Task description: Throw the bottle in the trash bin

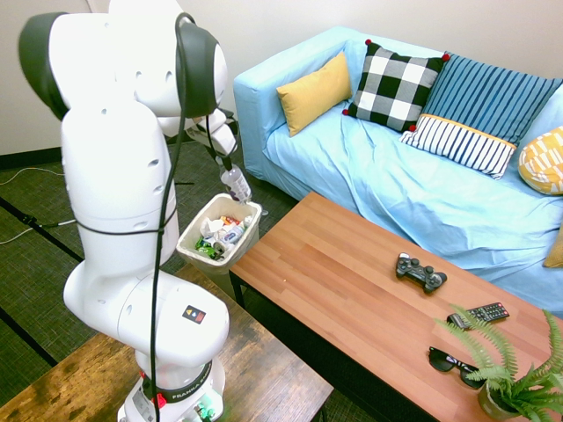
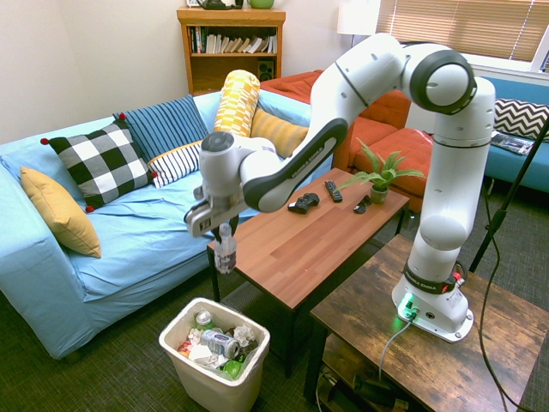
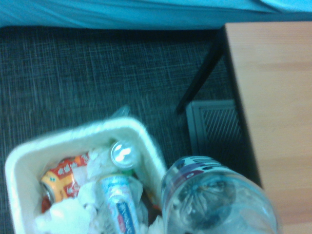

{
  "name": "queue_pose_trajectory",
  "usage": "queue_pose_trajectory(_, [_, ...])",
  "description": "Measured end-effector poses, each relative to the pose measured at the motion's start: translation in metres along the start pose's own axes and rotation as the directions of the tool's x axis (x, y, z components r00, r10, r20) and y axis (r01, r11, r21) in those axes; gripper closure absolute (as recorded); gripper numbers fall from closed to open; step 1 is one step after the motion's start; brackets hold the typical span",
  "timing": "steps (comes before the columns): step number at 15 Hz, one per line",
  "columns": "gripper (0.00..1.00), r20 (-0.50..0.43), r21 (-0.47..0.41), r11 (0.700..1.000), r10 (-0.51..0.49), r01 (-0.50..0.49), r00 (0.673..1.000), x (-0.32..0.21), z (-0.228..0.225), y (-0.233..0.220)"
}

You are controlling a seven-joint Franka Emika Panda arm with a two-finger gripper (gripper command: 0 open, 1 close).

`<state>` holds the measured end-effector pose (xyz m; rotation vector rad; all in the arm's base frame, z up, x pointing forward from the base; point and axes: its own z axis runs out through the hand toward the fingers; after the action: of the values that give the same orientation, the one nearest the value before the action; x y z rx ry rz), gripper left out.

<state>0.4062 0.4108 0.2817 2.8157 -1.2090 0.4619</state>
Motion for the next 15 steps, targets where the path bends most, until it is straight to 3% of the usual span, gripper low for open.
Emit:
queue_pose_trajectory(5, [1.0, -0.011, -0.001, 0.999, -0.053, 0.053, 0.999, -0.085, 0.093, -0.062])
queue_pose_trajectory(6, [0.0, -0.016, 0.002, 0.999, -0.054, 0.055, 0.998, -0.098, 0.105, -0.074])
queue_pose_trajectory(11, [0.0, -0.031, -0.019, 1.0, -0.01, 0.01, 0.999, -0.11, 0.154, -0.104])
queue_pose_trajectory(15, [0.0, 0.006, -0.041, 0.998, 0.043, -0.042, 0.999, -0.096, 0.159, -0.113])
